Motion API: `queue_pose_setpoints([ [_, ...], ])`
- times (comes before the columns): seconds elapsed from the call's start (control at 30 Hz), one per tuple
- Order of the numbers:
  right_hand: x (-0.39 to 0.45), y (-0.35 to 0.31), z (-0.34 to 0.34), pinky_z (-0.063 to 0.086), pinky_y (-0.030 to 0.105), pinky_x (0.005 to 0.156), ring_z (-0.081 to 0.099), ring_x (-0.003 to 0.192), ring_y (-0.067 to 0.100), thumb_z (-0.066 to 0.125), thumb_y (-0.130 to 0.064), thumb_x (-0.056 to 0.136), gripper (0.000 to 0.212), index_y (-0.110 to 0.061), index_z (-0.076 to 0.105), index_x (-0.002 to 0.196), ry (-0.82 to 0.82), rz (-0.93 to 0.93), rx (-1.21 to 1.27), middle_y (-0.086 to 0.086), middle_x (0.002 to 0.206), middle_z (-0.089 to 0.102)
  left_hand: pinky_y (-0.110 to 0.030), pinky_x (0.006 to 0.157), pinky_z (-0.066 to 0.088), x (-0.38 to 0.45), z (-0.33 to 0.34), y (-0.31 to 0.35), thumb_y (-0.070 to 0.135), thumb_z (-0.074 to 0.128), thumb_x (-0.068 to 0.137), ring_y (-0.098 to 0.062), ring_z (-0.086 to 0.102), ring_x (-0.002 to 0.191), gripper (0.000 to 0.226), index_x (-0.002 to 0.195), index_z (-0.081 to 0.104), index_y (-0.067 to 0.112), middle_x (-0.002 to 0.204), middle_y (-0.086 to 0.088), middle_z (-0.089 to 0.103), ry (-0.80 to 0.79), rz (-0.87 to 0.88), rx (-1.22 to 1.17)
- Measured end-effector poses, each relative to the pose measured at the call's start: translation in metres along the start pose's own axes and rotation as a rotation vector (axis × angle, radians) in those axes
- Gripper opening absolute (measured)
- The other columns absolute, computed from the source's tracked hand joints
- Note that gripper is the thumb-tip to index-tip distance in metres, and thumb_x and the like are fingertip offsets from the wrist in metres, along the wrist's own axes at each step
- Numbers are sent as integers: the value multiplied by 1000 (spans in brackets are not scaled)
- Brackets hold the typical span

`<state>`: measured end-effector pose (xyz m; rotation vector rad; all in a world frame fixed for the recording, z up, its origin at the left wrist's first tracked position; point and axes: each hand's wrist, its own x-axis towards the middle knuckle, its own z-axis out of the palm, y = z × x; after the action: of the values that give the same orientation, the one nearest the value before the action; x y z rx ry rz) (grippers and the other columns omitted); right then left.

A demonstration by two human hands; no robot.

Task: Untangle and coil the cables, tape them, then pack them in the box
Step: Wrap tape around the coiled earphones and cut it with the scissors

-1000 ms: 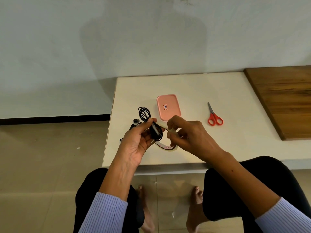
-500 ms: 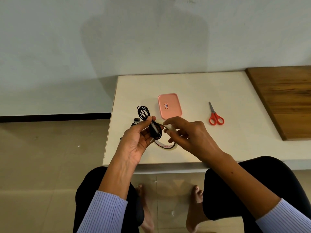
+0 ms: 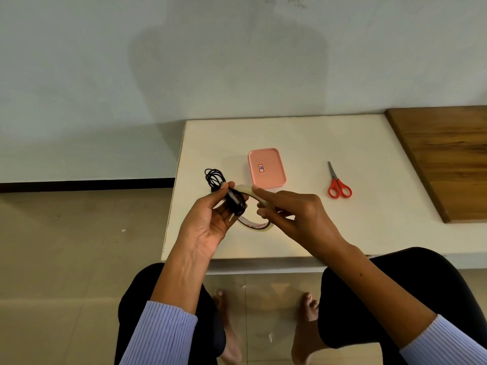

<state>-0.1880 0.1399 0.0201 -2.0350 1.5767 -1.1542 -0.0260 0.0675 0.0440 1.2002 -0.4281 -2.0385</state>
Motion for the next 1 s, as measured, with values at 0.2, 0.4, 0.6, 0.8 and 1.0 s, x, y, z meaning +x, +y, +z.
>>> queue_pose_setpoints([
  [0.2,-1,0,1,55,36,66,69,76,18,68,-15,84,31,-8,68,114,142,-49,2,6,94,73,-31,56,58,-2,1,2,10,54,92,-22,70,56,15,87,63,0,63,-12,70,22,-60,-102],
  [0.4,-5,-1,0,57,27,69,69,83,11,73,-9,80,14,-3,74,93,196,-50,-19,4,94,73,-32,57,58,1,-4,6,10,54,91,-22,70,57,15,86,63,-1,64,-11,70,41,-40,-166],
  [0.6,-3,-7,3,57,27,73,65,79,11,59,-18,91,19,-15,60,110,63,67,-25,-3,92,67,-32,59,58,0,0,3,10,55,92,-20,71,58,14,87,63,0,64,-10,71,33,-37,-132],
  [0.8,-2,-9,3,57,23,74,67,78,8,65,-11,87,13,-8,63,99,99,85,63,0,88,69,-31,58,58,1,-2,2,10,55,92,-21,70,57,13,89,63,0,63,-10,70,46,-43,-194],
  [1.0,-4,-7,6,57,22,73,69,75,9,69,-8,83,10,-2,67,90,164,38,1,2,85,71,-35,62,58,1,-4,2,14,55,92,-22,72,63,13,89,63,5,68,-11,71,-10,-80,-168],
])
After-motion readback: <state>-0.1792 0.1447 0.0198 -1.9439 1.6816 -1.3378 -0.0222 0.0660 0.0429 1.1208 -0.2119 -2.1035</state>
